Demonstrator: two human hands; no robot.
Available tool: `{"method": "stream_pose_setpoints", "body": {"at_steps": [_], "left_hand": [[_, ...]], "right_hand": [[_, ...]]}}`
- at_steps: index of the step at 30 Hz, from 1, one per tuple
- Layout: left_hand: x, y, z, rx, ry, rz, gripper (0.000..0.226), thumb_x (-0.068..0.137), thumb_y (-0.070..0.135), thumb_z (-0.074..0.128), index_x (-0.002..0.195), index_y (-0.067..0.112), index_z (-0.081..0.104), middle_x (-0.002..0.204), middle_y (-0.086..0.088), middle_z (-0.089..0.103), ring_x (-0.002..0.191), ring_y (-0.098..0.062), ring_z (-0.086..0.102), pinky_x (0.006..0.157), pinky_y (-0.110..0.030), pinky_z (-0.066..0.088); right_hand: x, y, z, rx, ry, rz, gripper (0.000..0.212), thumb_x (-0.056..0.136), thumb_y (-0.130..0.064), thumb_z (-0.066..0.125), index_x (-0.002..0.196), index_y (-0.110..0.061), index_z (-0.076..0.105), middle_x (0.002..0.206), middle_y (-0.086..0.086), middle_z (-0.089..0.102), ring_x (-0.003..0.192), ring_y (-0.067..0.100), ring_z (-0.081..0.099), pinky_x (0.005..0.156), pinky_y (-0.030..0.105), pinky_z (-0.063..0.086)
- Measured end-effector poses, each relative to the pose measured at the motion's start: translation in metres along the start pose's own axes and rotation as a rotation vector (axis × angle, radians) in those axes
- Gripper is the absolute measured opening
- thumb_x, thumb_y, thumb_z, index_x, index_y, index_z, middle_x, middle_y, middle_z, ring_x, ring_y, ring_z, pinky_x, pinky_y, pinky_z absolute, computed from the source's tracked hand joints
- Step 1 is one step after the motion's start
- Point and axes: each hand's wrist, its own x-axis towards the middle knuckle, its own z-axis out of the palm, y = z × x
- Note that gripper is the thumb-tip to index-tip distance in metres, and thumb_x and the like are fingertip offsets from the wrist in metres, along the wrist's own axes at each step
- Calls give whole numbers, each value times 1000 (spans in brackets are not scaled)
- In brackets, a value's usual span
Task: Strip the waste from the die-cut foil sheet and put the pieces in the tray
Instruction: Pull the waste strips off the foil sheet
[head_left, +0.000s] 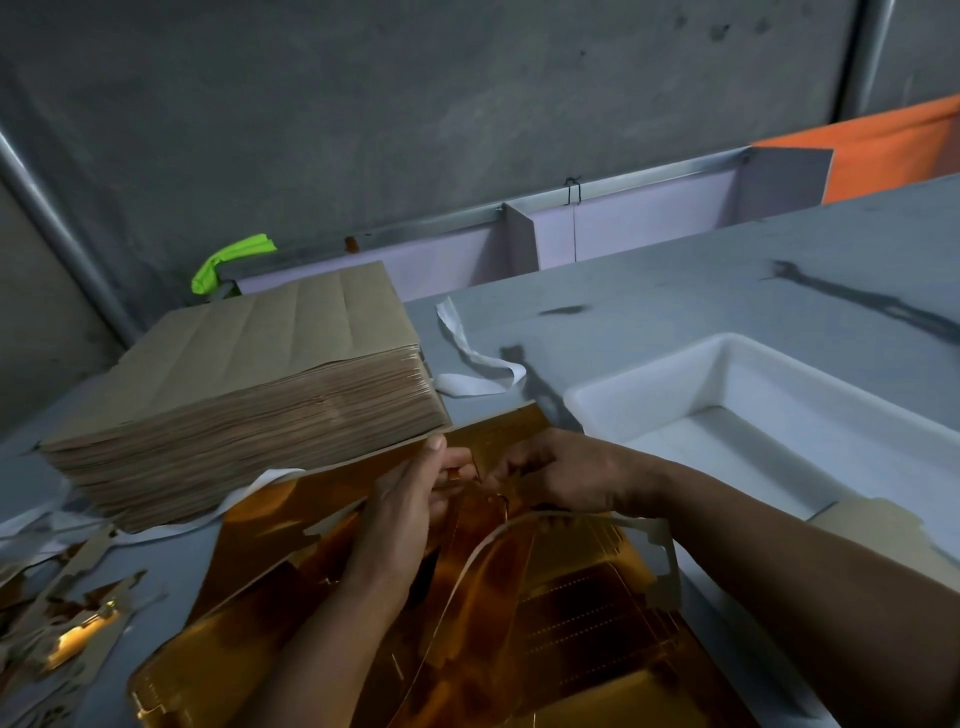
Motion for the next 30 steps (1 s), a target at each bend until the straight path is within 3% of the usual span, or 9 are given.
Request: {"method": "stream_pose_setpoints", "body": {"at_steps": [4,7,9,14,25,30], "left_hand": [[-7,1,4,-94,118,-17,36,101,38,40,99,26,74,97,8,76,95,0,66,90,-27,45],[-9,2,6,-53,105,-16,24,99,21,50,100,29,73,96,11,75,94,2,66,87,-25,44],[-9,3,8,1,74,-24,25,97,15,54,101,32,71,95,14,75,95,4,66,85,-22,45],[-10,7,14,-17,38,-48,29,95,4,54,105,25,72,95,5,76,99,-11,70,98,-39,51],[-12,1,18,-83,39,-51,28,96,0,50,99,18,71,90,2,76,84,-13,73,64,-16,54],[-12,4,20,-100,40,-57,28,97,1,49,101,19,71,93,3,76,86,-12,73,66,-18,54]], "right_hand": [[1,1,0,-19,7,19,23,93,-14,53,101,-29,69,78,0,69,62,7,63,58,23,50],[0,1,0,-13,-14,16,23,91,-19,54,107,-27,68,83,3,70,63,6,63,57,21,50],[-1,1,1,5,-31,12,20,92,-19,53,107,-25,65,80,1,69,62,6,63,57,21,52],[-3,-2,2,-33,-84,24,17,98,-11,50,98,-26,57,73,-3,66,59,6,63,57,21,51],[-3,-7,3,-75,-164,71,17,97,-5,50,103,-20,55,81,2,68,65,11,65,61,23,53],[-4,-8,3,-119,-201,65,13,98,-7,50,99,-17,58,81,1,69,65,10,64,61,22,51]]}}
